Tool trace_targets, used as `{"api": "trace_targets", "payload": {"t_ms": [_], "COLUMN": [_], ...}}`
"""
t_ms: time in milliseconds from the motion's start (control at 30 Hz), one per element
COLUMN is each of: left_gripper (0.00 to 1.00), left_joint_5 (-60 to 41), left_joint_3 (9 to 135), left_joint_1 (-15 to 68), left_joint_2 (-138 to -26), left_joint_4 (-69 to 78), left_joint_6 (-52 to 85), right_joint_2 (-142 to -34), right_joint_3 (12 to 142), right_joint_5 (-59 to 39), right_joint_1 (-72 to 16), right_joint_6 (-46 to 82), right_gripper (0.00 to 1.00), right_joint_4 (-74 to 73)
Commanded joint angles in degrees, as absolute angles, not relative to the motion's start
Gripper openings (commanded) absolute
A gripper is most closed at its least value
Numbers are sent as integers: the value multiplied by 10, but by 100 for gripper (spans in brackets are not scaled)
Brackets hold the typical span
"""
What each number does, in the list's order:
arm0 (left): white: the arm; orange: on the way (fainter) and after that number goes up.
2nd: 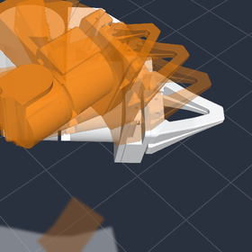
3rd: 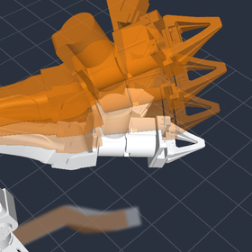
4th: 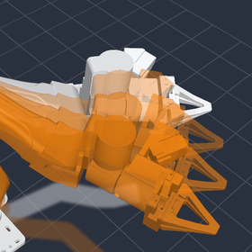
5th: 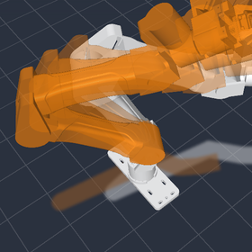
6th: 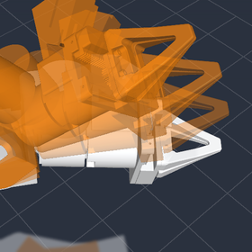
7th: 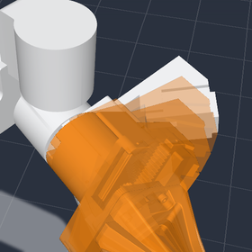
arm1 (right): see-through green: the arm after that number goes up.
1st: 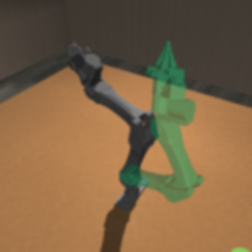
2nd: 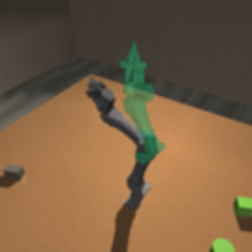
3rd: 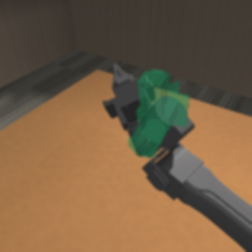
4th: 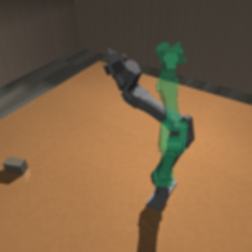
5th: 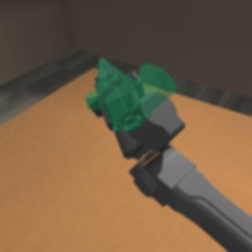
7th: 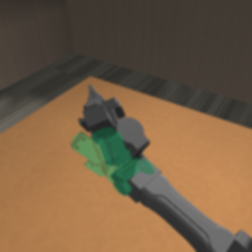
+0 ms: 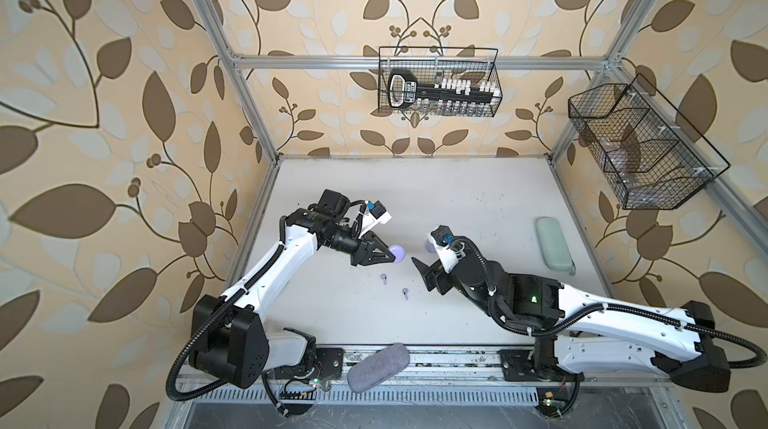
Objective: Insert the wireless bluetooth earbuds into the charging case
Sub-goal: 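Open the right gripper and draw it back while the left gripper holds the case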
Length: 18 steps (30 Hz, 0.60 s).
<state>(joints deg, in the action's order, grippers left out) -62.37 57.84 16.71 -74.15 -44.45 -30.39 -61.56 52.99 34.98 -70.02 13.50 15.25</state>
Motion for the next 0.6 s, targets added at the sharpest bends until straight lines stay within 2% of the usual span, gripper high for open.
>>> {"api": "trace_targets", "payload": {"t_ms": [0,200,300,567], "left_gripper": [7,8,8,8], "left_joint_5": [-575,-455,-437,-435], "left_joint_3": [547,432,386,356], "left_joint_1": [185,241,243,243], "left_joint_2": [-719,-673,-668,-667], "left_joint_4": [-339,-187,-116,-78], "left_joint_6": [-277,-289,-276,-289], "right_joint_2": [-610,-610,-619,-641], "right_joint_3": [511,486,482,469], "right_joint_5": [355,345,340,333], "right_joint_1": [-696,-691,-692,-691], "right_joint_6": [182,220,235,266], "right_gripper": [87,87,87,87], "right_joint_4": [177,168,167,158]}}
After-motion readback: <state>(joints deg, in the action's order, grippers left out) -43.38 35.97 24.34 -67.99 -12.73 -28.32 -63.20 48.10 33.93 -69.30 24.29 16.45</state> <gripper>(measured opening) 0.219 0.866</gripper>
